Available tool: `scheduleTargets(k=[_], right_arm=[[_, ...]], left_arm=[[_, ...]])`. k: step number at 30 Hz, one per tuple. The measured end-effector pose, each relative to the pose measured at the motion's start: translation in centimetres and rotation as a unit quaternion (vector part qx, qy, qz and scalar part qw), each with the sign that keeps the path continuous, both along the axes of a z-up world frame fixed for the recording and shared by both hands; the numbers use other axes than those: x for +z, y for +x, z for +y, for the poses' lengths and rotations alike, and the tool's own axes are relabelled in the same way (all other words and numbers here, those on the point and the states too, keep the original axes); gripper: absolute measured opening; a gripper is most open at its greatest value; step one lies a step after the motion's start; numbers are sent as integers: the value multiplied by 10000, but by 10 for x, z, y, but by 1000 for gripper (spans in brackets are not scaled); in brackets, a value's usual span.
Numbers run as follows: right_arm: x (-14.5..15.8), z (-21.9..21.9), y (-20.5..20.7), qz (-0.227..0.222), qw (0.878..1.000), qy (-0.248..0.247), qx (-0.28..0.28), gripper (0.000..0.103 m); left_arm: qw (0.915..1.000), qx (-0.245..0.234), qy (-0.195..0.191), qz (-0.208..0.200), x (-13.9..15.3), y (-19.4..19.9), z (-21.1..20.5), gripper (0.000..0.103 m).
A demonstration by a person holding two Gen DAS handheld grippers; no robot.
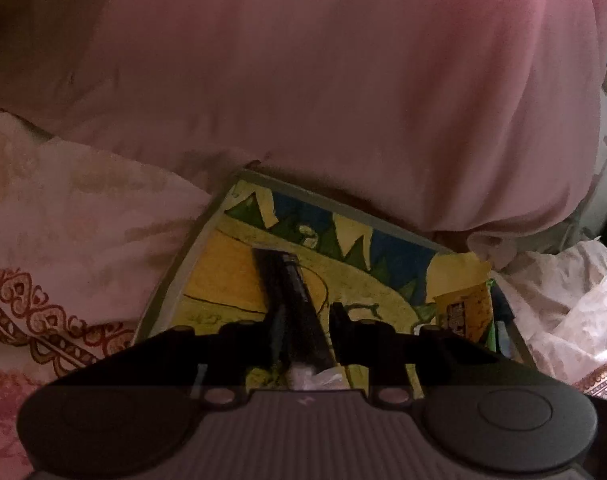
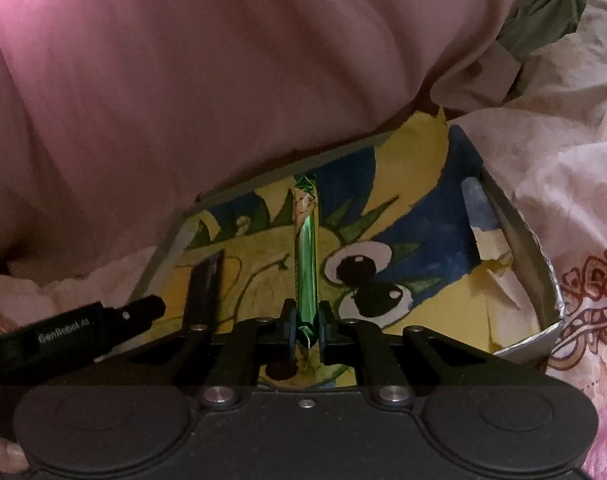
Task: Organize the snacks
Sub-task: 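Carry both snacks over the yellow tray and open both grippers to drop them, then lift both tools away from the tray and return above the snack pile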
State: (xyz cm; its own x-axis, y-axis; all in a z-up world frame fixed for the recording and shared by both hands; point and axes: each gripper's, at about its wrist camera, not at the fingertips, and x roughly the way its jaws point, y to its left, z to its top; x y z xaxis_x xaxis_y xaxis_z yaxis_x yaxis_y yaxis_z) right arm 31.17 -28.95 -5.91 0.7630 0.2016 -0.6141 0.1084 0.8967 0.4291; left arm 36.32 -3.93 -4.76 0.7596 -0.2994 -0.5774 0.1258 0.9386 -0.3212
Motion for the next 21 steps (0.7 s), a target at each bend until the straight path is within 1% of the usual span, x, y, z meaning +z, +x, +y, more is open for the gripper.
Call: scheduleTargets(k=[3,4,5,9,10,11,12,13,14,15,16,18,19,20,21], right_arm=[[2,0,0,52,10000,-39,-16,13],[2,1,1,64,9999,-112,-13,15],[3,2,1,87,9997,-215,-3,20],[7,7,-3,199,9983,-545,-15,23],[9,7,-5,228,9980,-581,-29,30],[11,6,-6,247,9979,-604,-43,35],[13,5,-9,250,9978,-616,-59,37],[15,5,-11,262,9977,-628,-65,42],[18,4,-13,274,9975,-642,-72,49],[20,3,-16,270,9975,-645,-86,52],[23,2,-20,236,9976,-637,-103,58],[28,-1,-27,179,9977,-641,-124,62],[32,-3,-30,152,9977,-651,-145,66],[36,-5,-35,95,9976,-657,-171,71],[40,-7,-40,44,9976,-666,-187,74]], left_arm=[[10000,-52,44,28,2,1,-1,27],[10000,-64,67,25,2,0,-1,27],[9999,-79,91,28,3,-1,-2,27],[9998,-93,152,108,1,-3,-5,27],[9997,-106,162,129,1,-5,-6,28],[9997,-123,177,145,2,-6,-7,30],[9996,-133,193,153,3,-8,-8,36],[9996,-140,196,150,4,-10,-8,39],[9996,-147,189,145,6,-13,-8,48],[9996,-152,175,137,8,-16,-8,54],[9997,-152,166,124,11,-18,-8,57],[9997,-149,177,58,16,-25,-8,68],[9997,-142,198,23,19,-29,-8,72],[9997,-129,211,-13,22,-32,-7,79],[9997,-117,216,-70,26,-37,-7,84]])
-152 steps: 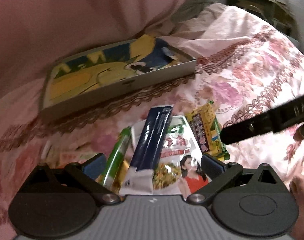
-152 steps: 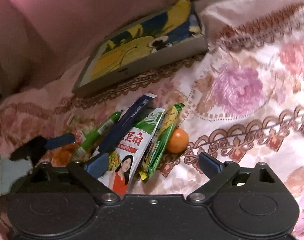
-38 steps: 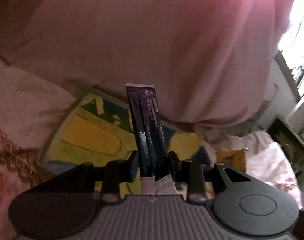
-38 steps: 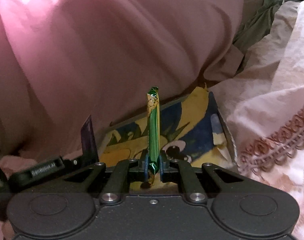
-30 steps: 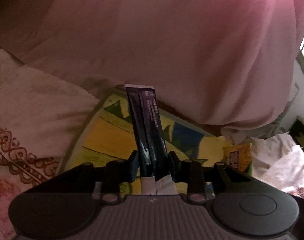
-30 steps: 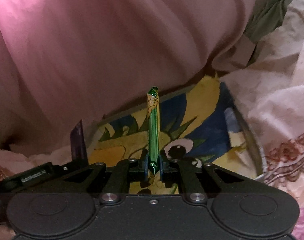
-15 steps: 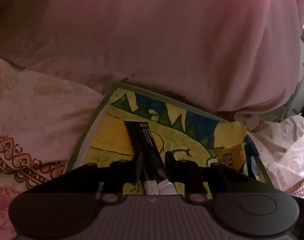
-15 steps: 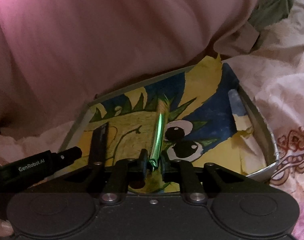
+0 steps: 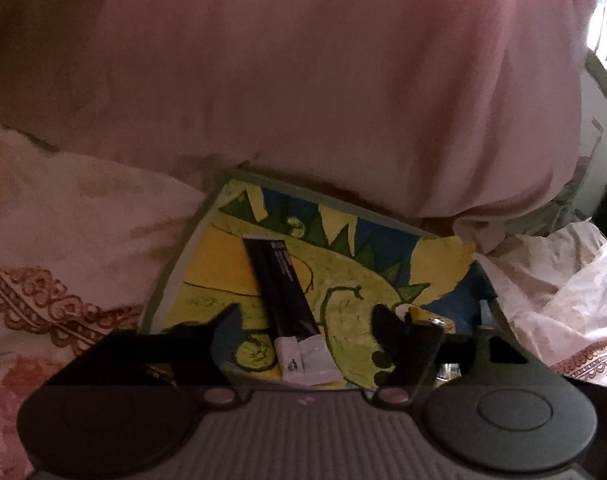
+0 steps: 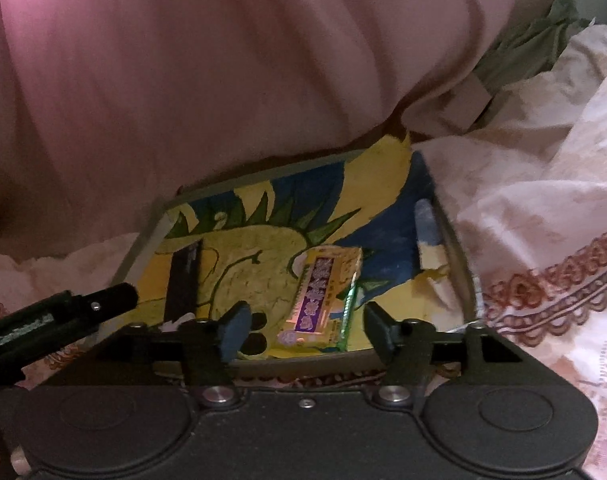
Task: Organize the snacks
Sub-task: 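Lift both tools away from the tray and return above the snack pile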
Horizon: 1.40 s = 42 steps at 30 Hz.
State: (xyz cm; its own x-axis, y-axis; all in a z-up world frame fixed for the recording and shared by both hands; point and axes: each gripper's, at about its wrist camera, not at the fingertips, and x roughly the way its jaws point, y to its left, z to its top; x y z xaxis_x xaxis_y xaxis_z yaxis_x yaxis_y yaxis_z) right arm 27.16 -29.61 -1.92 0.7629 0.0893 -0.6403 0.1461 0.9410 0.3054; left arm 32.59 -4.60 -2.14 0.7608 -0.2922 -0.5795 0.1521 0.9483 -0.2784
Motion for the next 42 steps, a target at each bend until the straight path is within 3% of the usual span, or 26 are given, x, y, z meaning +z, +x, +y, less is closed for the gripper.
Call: scheduleTargets(k=[5,8,14,20,23,30,42], right_arm=[[26,-8,-31,-425,9988,-207,-93,93],[42,-5,-50,-796,9960,-401,-63,100],[66,10,-105,-1611,9824,-925,184,102],[75,27,-160,-2079,9594,-1894,195,102],[74,33,-181,-2115,9528,-2173,132,102],[68,42,-217,-1916,9624,-1904,267,102],[56,55,-272,-1429,9629,-2270,304,102]], left_arm=[[9997,29,33,-235,19,-23,3,102],[9994,101,71,-334,29,-38,5,103],[9971,263,241,-678,47,-75,10,103],[9933,417,499,-960,54,-122,11,103],[9931,426,621,-903,53,-143,12,103],[9903,377,993,-900,50,-192,15,103],[9853,102,1532,-742,37,-267,15,103]])
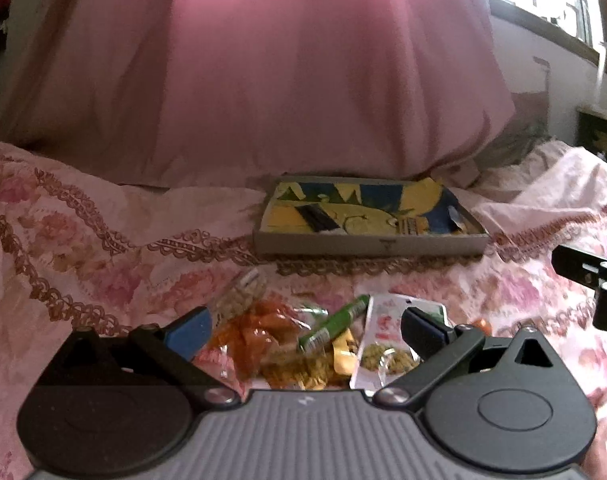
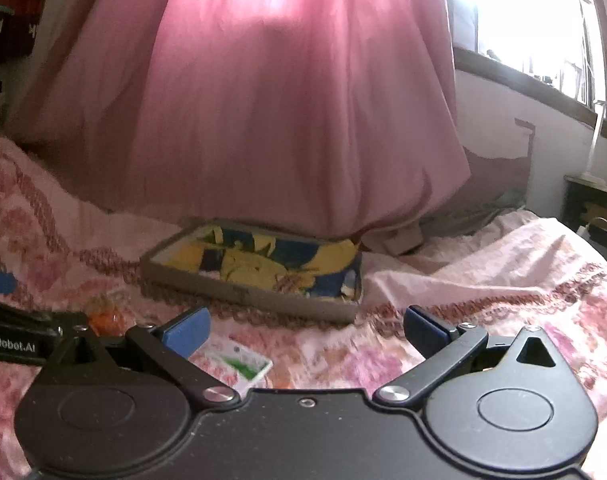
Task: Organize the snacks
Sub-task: 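Lift both tools away from the tray and return above the snack pile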
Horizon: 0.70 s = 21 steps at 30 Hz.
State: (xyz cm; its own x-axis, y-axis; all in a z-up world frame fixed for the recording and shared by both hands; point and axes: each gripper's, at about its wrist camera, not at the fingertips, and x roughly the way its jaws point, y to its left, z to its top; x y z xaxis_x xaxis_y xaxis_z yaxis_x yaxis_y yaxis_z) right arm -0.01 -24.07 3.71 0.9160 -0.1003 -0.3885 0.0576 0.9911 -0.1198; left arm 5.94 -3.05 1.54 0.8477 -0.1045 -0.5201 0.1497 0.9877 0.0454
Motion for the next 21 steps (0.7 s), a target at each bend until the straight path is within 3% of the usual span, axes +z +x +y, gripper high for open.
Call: scheduleTargets(k=[8,21], right_arm=[[-7,-4,-10,467,9974,108,-539,102],[-22,6,4,1144,9933,-49,-154,102]], left_arm=[[10000,-30,65,25,-2,-20,-1,103],[9998,70,-37,194,-5,-25,7,103]])
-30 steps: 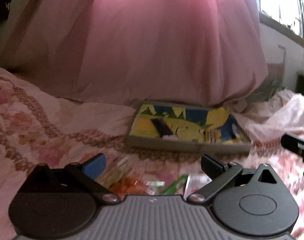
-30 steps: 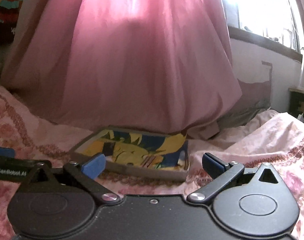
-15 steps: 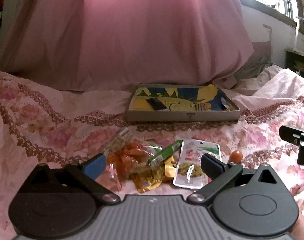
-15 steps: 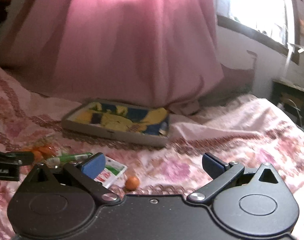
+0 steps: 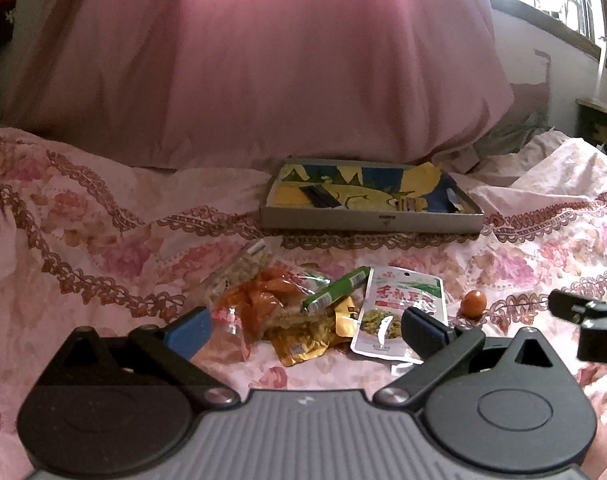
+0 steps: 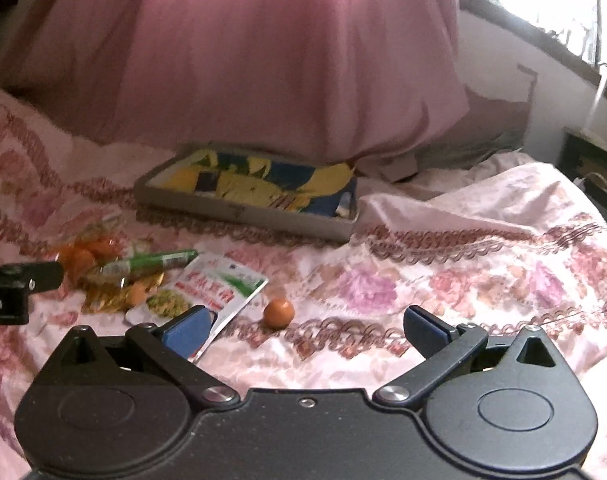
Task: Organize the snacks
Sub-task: 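Lift both tools away from the tray and return above the snack pile, then lower the left tool onto the bean snack pouch while the right tool approaches the tangerine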
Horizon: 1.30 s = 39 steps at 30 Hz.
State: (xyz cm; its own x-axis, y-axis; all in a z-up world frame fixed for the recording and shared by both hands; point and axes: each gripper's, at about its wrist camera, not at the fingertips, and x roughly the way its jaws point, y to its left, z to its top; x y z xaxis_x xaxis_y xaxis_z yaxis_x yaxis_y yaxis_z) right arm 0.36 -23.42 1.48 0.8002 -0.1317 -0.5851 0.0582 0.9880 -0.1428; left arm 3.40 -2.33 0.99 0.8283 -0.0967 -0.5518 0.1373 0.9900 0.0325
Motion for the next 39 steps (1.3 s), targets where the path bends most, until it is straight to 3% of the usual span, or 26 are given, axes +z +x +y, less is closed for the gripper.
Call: scheduleTargets(k=[10,17,21,30,39], right_arm=[[-7,2,7,244,9997,0,26,102],[1,-5,3,-10,9998,179,-75,102],[6,-9,2,-150,9993,326,-86,102],[3,-22,17,108,9955,907,-252,102],[4,-29,38,259,9962,820,-140,102]], left_arm=[[9995,-52,63,294,-7,8,-3,103],[9983,-147,96,552,-14,16,-7,103],[9964,-352,45,767,-16,26,-12,103],[9894,-996,-43,1054,-21,57,-31,103],[9834,-1455,205,1068,-37,85,-50,103]])
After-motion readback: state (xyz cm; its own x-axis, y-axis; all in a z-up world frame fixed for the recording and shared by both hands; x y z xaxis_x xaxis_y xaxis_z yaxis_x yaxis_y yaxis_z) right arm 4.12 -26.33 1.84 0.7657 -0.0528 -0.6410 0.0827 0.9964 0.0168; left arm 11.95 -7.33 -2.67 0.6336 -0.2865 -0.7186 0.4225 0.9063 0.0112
